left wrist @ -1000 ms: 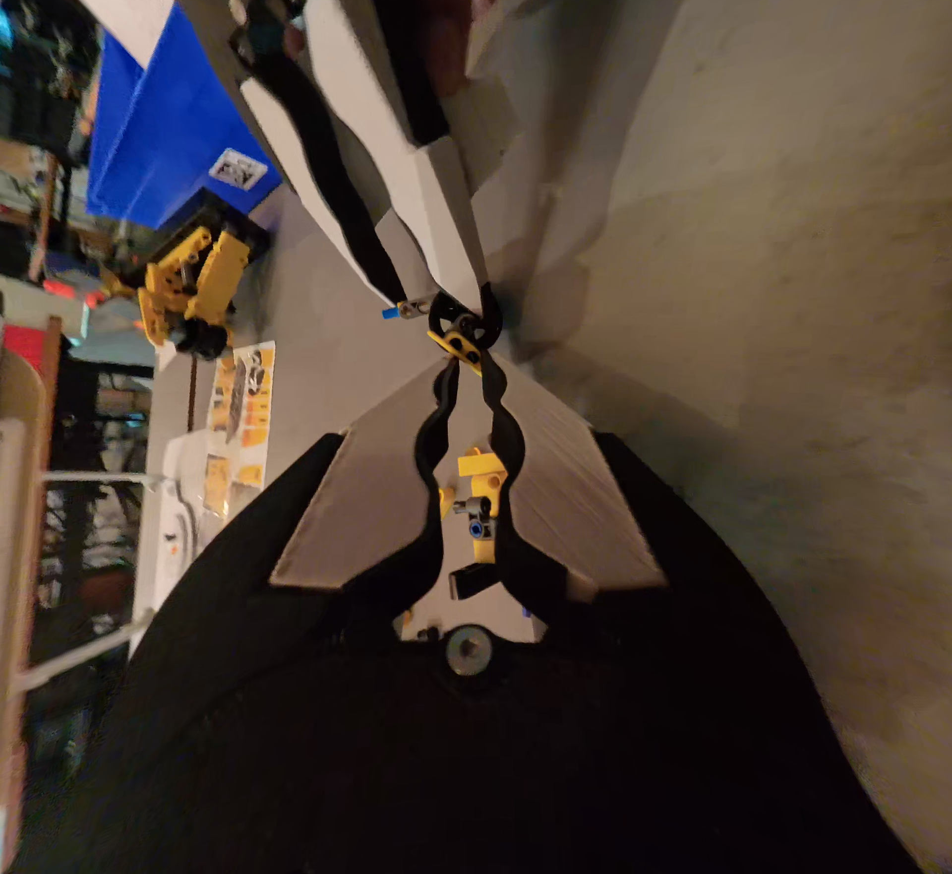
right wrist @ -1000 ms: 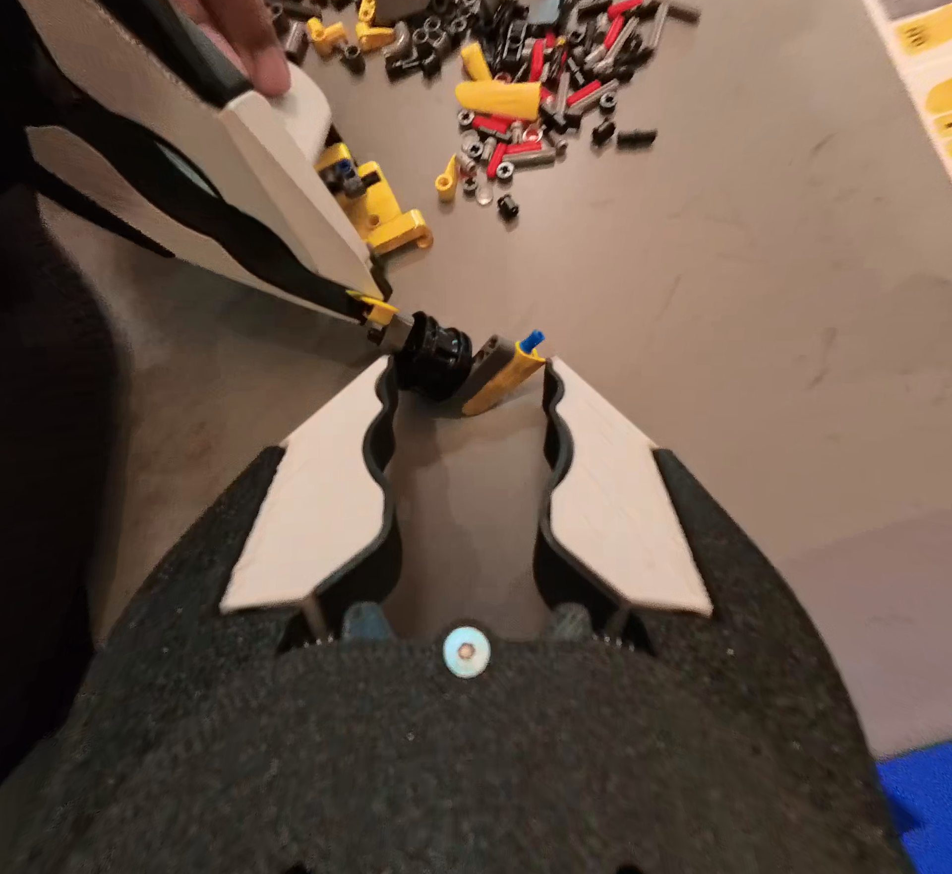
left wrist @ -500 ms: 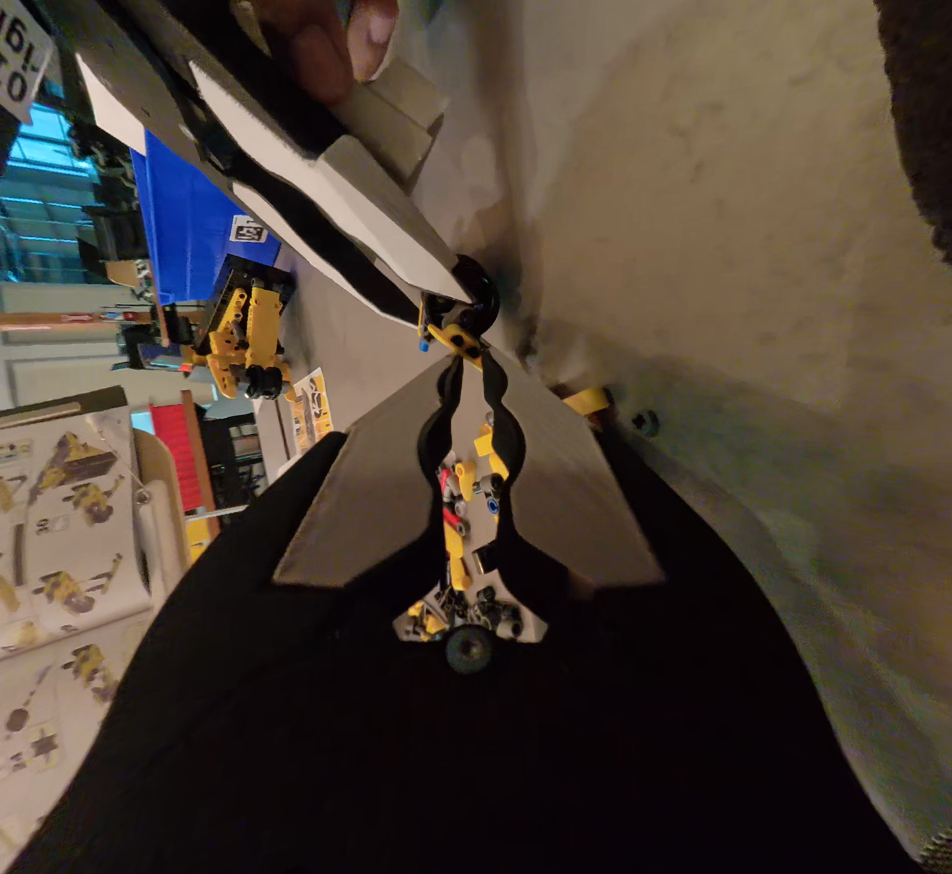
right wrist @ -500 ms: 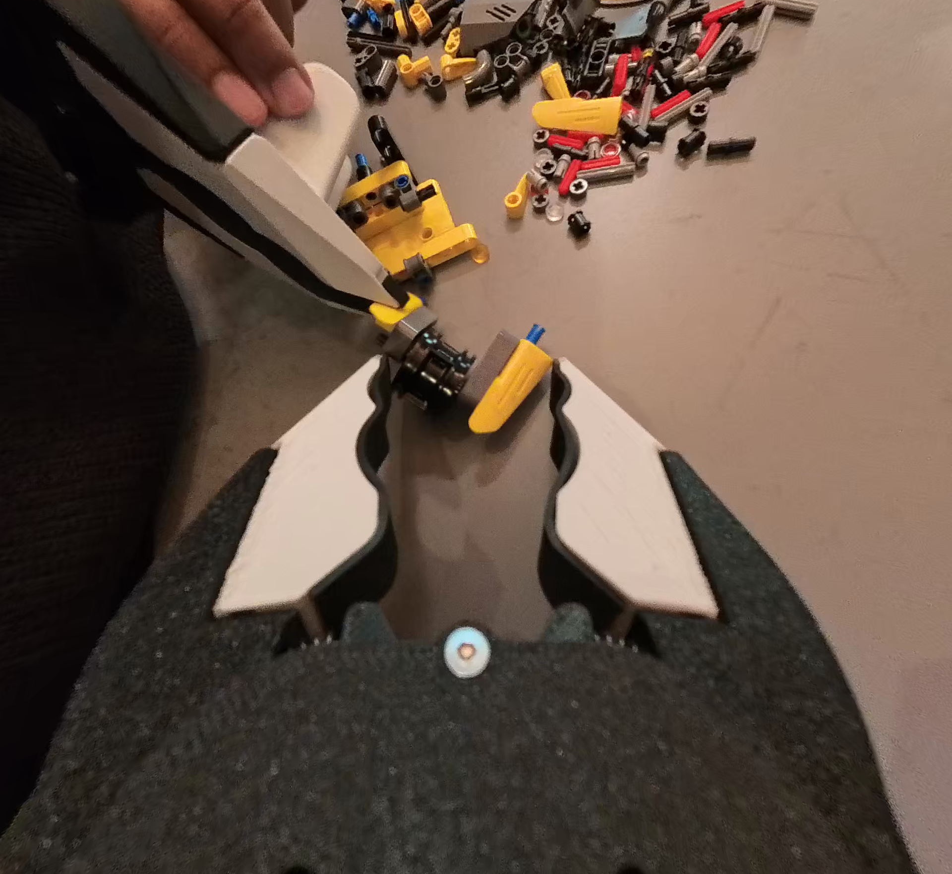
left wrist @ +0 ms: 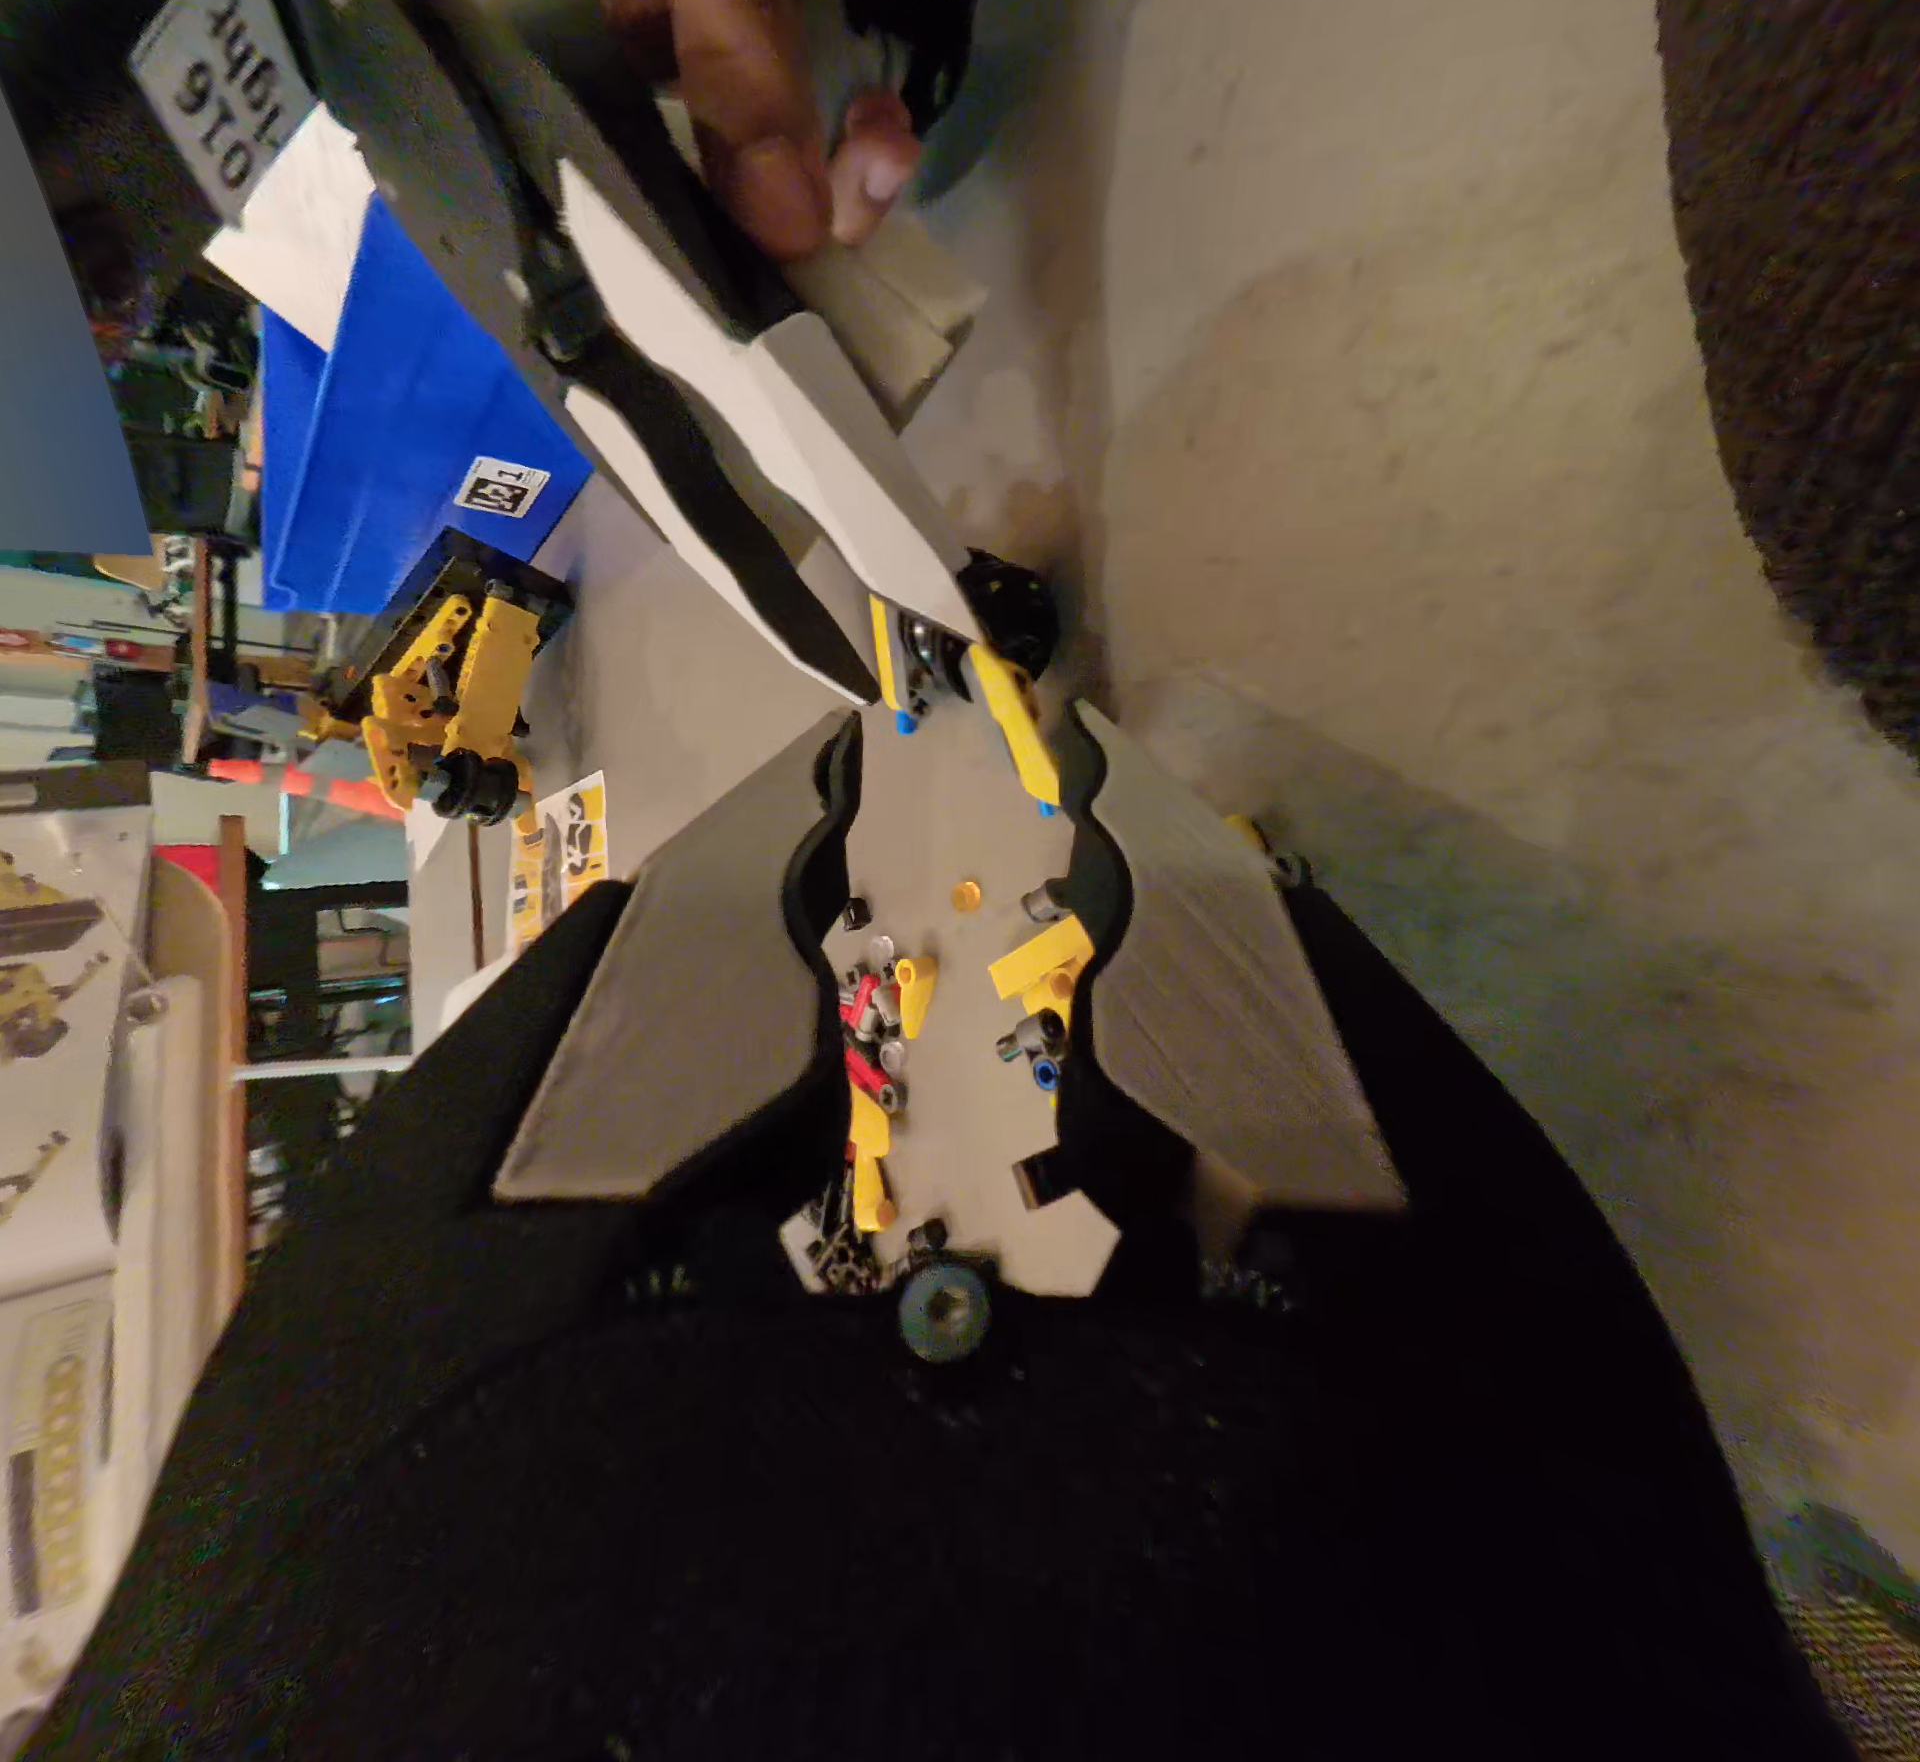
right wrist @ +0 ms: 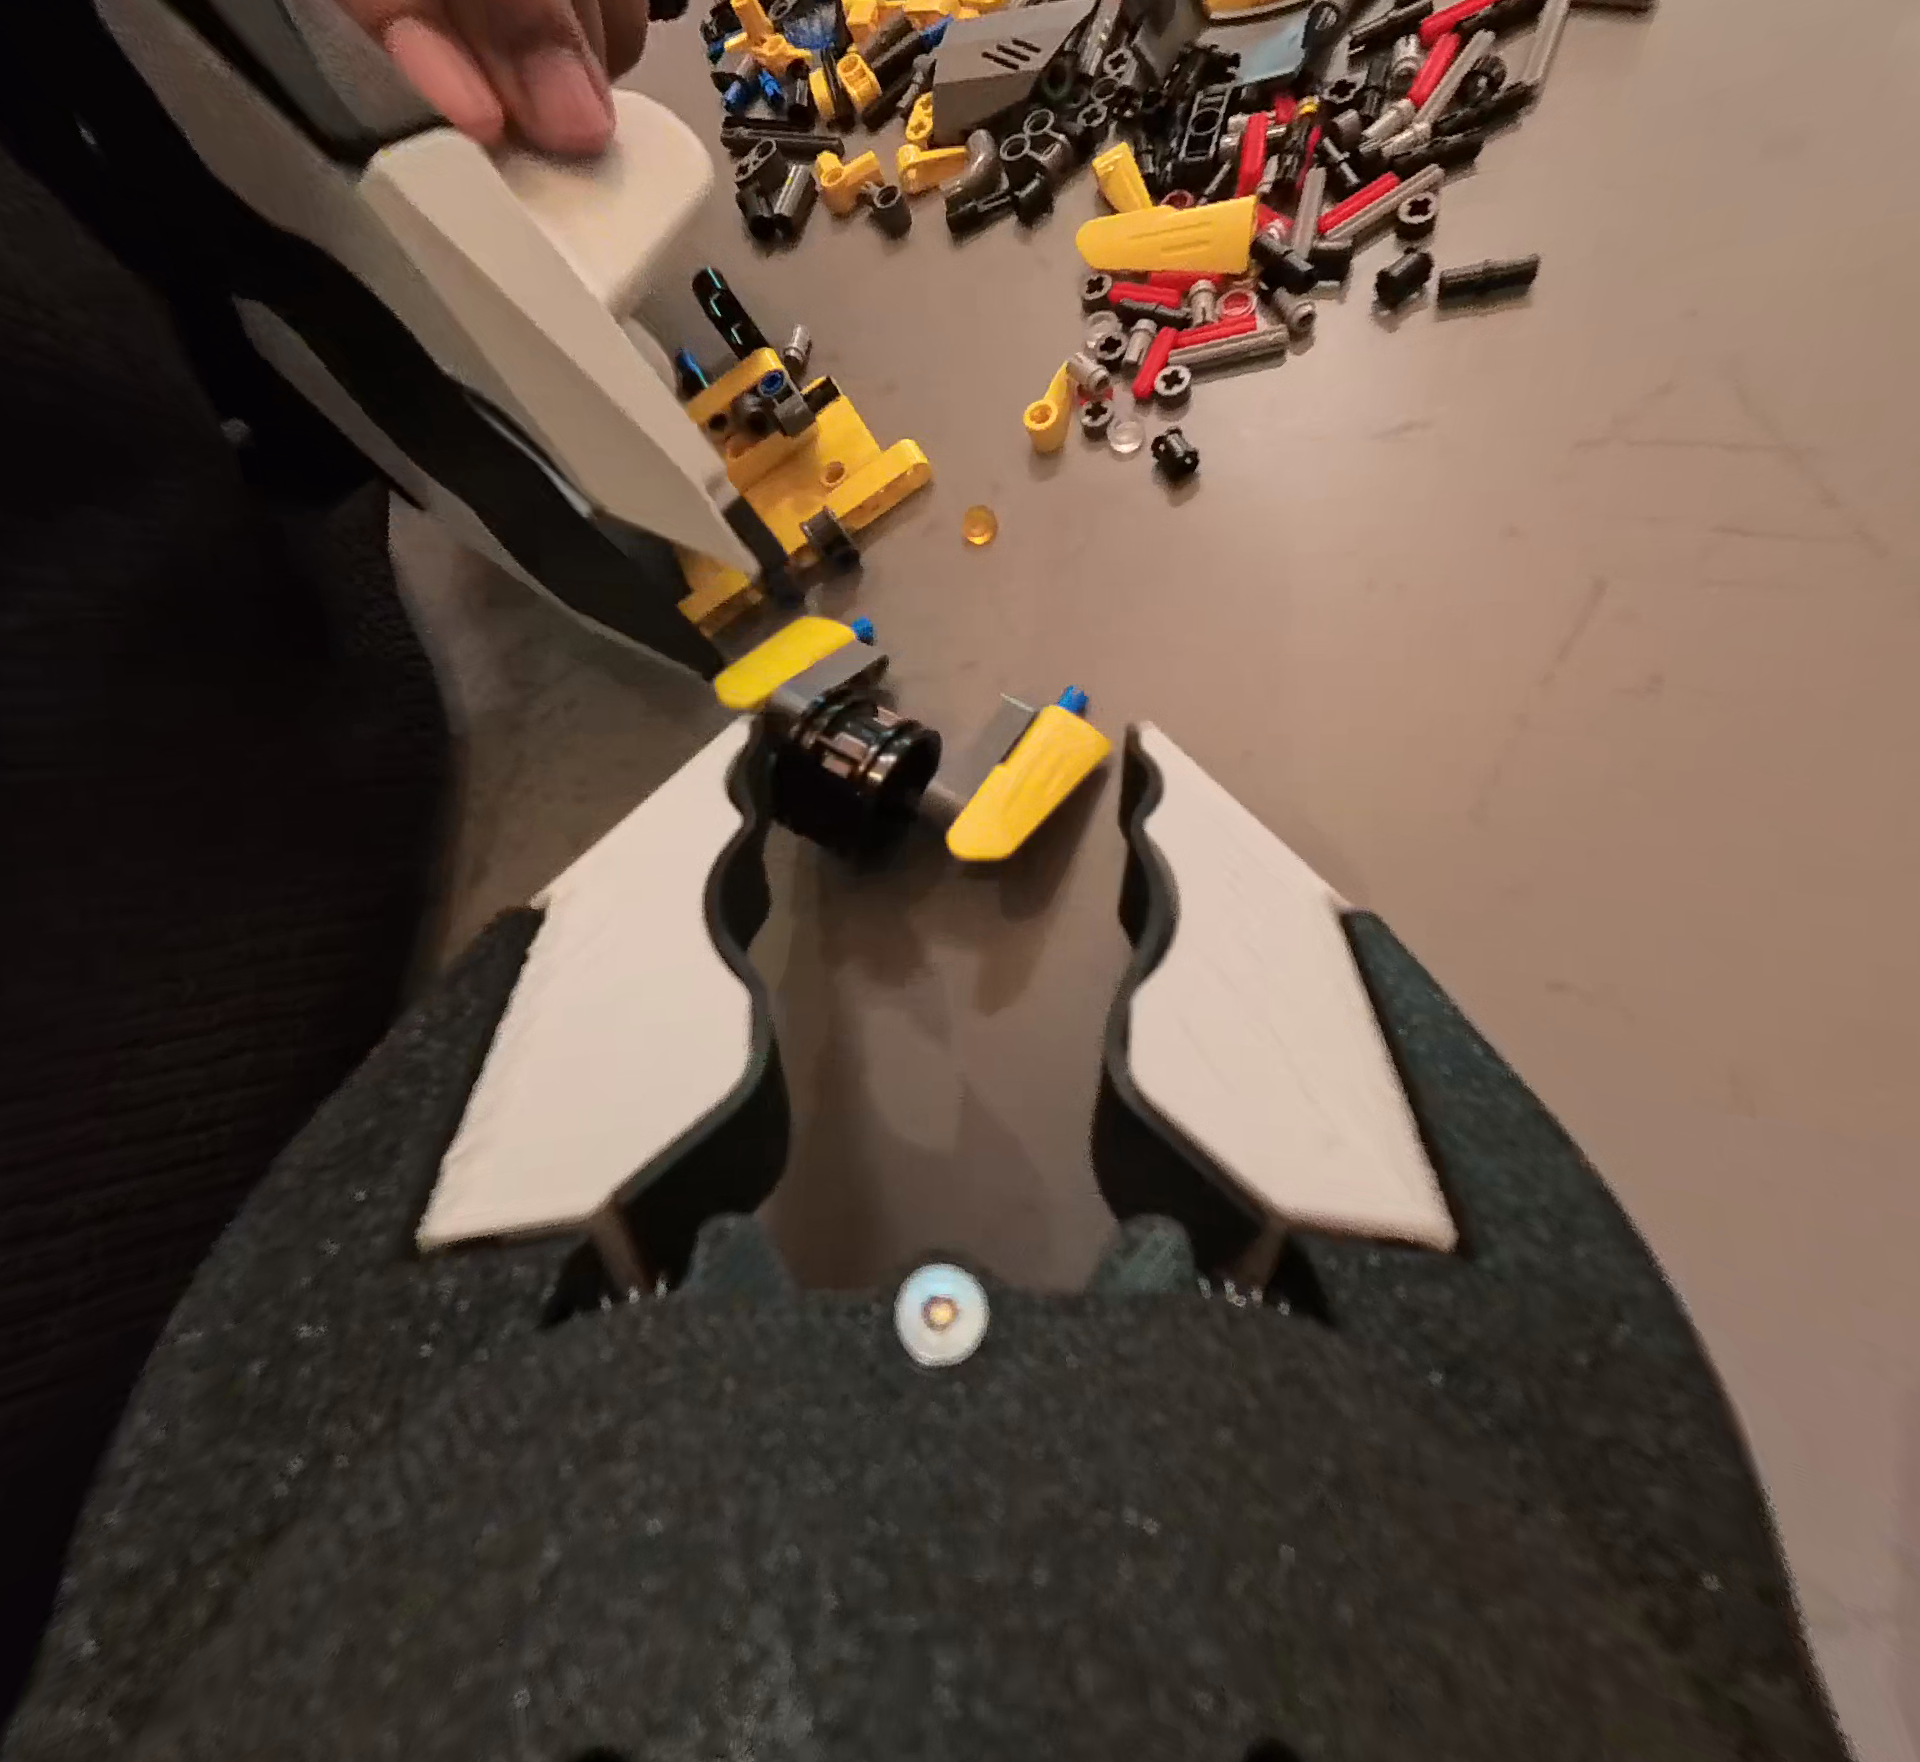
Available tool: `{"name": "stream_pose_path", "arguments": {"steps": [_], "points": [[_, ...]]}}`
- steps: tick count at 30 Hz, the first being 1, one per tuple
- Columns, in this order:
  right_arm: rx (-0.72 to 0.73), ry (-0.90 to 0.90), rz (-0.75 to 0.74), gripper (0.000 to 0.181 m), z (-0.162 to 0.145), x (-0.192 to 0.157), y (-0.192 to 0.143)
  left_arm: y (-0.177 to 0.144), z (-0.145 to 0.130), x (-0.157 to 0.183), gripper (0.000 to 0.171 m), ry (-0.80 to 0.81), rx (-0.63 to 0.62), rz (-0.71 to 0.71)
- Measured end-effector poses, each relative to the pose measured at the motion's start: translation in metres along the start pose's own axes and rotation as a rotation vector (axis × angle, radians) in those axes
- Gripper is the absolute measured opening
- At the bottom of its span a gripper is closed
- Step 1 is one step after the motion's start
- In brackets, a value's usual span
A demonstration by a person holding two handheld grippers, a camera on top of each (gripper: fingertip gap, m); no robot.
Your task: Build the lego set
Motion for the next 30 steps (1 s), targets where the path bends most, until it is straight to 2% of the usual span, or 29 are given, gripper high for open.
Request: {"name": "stream_pose_path", "arguments": {"steps": [7, 10, 15, 20, 23, 26, 28, 30], "points": [[0.029, -0.018, -0.009, 0.068, 0.004, -0.004, -0.005, -0.014, -0.013, -0.019, 0.036, -0.222, 0.094, -0.061], [0.03, -0.019, -0.058, 0.073, 0.006, -0.007, -0.006, -0.016, -0.018, -0.024, 0.042, -0.337, 0.127, -0.102], [0.031, -0.032, -0.131, 0.08, 0.011, -0.024, -0.001, -0.01, -0.02, -0.026, 0.046, -0.428, 0.108, -0.154], [0.13, -0.166, -0.231, 0.076, 0.019, -0.029, -0.008, -0.008, -0.022, -0.037, 0.038, -0.518, 0.107, -0.09], [0.278, -0.207, -0.288, 0.076, 0.02, -0.028, -0.017, -0.012, -0.032, -0.052, 0.039, -0.659, 0.099, -0.043], [0.413, -0.238, -0.414, 0.071, 0.017, -0.037, -0.026, -0.023, -0.042, -0.065, 0.041, -0.787, 0.101, 0.01], [0.425, -0.23, -0.552, 0.059, 0.01, -0.047, -0.026, -0.032, -0.049, -0.069, 0.041, -0.821, 0.101, 0.046], [0.375, -0.19, -0.621, 0.061, 0.003, -0.058, -0.016, -0.039, -0.056, -0.068, 0.041, -0.835, 0.095, 0.075]]}}
Point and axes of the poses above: each gripper's, where its closed fingertips meet, y out along the fingers, z out of its top, x = y × z across the jaws, the point moved 9 cm from there along -y, back along the fingers, and after that the axes turned 11 degrees about z, right-handed, at the moved point
